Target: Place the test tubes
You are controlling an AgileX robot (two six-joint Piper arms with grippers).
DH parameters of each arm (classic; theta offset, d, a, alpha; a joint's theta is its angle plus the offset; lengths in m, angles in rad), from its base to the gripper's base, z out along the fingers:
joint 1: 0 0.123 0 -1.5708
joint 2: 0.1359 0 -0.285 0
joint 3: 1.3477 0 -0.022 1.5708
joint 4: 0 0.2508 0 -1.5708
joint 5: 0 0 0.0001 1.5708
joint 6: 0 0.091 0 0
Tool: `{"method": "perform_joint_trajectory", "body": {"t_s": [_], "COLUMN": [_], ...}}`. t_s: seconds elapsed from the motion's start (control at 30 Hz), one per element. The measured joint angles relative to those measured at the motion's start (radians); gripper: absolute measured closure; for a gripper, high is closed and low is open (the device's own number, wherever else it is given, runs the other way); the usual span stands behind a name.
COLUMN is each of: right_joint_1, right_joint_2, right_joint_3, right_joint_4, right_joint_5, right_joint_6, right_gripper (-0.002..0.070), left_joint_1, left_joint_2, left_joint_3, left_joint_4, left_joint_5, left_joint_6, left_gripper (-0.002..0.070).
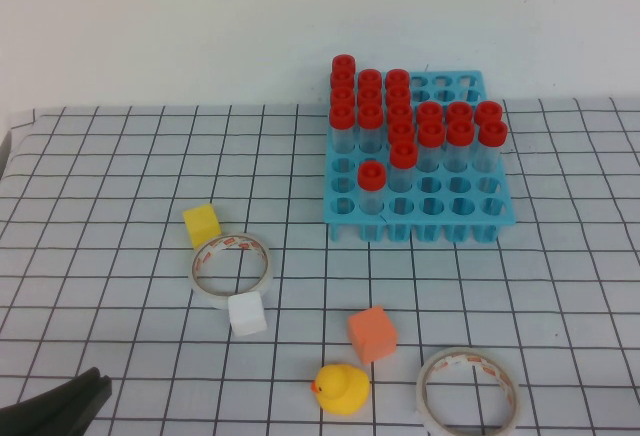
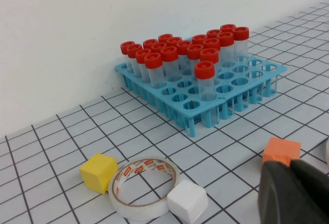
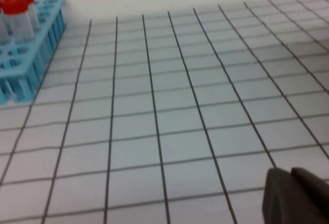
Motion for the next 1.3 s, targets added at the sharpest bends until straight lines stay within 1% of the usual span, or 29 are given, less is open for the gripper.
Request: {"method": "perform_joint_trajectory", "body": {"t_s": [0.17,0.83,0.9,0.97,1.03,1.13,1.2,1.23,1.3], "right_joint_1": [0.0,0.0,0.0,0.0,0.0,0.0,0.0,0.0,0.0], "right_joint_2": [0.0,0.0,0.0,0.0,0.0,0.0,0.0,0.0,0.0], "right_joint_3": [-0.002,-0.004,-0.004,-0.004,-0.004,-0.004,-0.004,-0.004,-0.004], "right_joint_4": [-0.002,-0.002,-0.002,-0.002,-0.002,-0.002,-0.002,-0.002,-0.002], "right_joint_5": [0.057,0.065,0.065,0.065,0.065,0.065,0.065,0.065,0.066], "right_joint_6": [-0.05,-0.069,-0.069,-0.071,-0.072,-0.072,-0.072,-0.072,-0.072], "right_gripper": [0.0678,0.0678,0.0678,0.0678,0.0678,0.0678,0.0678,0.0678,0.0678], "left_joint_1": [0.0,0.0,0.002,0.013,0.049,0.139,0.228,0.268,0.368], "left_joint_2": [0.0,0.0,-0.002,-0.015,-0.041,-0.105,-0.156,-0.176,-0.23], "left_joint_3": [0.0,0.007,0.03,0.052,0.082,0.124,0.153,0.164,0.19], "left_joint_4": [0.0,-0.002,-0.052,-0.151,-0.271,-0.453,-0.566,-0.598,-0.64], "left_joint_5": [0.0,0.0,0.0,0.032,0.051,0.033,0.004,-0.009,-0.03], "left_joint_6": [0.0,0.0,0.009,0.058,0.146,0.359,0.502,0.549,0.595], "left_gripper": [0.0677,0.0677,0.0677,0.0677,0.0677,0.0677,0.0677,0.0677,0.0677]}}
